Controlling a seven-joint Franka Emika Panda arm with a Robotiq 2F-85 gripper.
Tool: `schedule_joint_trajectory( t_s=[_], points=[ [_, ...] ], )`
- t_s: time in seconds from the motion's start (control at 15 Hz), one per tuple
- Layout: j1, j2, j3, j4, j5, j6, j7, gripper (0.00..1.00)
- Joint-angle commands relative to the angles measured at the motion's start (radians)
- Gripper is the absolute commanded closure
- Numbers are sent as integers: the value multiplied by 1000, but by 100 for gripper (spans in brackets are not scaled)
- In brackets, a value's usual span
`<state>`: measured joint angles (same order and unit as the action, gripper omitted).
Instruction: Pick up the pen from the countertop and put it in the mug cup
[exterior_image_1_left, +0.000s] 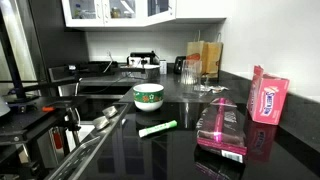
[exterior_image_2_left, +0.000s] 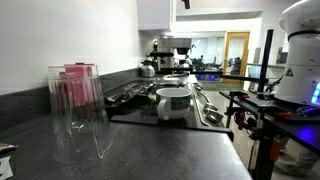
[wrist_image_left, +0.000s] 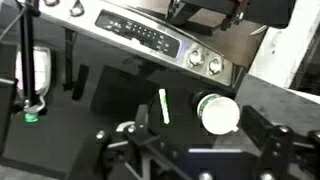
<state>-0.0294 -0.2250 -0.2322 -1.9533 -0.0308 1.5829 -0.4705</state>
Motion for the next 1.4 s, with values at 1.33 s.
schedule_joint_trajectory(
  t_s=[1.33],
  points=[
    [-29, 317, 77, -275, 126, 738, -140, 0]
  ],
)
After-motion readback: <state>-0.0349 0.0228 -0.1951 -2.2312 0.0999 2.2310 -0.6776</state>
